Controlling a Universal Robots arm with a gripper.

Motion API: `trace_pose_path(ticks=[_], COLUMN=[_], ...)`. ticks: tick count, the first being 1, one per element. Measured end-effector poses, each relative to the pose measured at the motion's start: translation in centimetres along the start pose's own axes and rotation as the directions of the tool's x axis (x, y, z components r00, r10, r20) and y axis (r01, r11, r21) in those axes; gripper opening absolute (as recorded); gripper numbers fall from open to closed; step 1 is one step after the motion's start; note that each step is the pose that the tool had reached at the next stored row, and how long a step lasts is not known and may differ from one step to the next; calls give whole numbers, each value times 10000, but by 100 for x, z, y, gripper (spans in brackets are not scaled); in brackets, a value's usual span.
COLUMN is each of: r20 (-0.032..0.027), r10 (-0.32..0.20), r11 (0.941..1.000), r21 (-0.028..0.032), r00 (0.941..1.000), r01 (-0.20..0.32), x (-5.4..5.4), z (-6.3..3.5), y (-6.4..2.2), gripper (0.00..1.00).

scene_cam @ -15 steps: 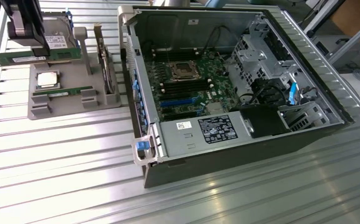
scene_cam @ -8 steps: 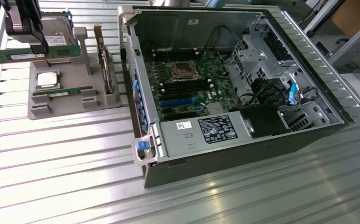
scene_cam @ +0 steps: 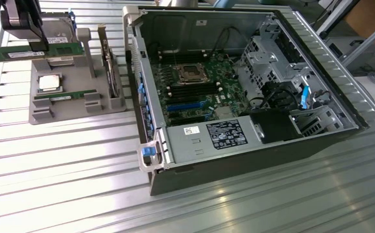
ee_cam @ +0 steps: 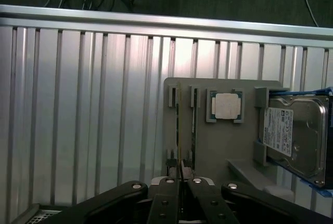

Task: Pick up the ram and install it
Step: 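Pick up the ram and move it above insertion slot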

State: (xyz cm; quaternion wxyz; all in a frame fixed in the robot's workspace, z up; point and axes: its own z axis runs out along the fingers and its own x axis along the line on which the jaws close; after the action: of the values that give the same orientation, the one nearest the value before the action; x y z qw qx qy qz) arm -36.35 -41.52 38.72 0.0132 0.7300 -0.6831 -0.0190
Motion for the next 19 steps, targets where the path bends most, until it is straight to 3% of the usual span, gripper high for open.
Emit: trace_pose_path(ticks=[19], r20=[0], r10=[0], r11=[10000], r21=[0], r00=[10000], r01=[0], x=[-2], z=[-221], y=[10], gripper=[12])
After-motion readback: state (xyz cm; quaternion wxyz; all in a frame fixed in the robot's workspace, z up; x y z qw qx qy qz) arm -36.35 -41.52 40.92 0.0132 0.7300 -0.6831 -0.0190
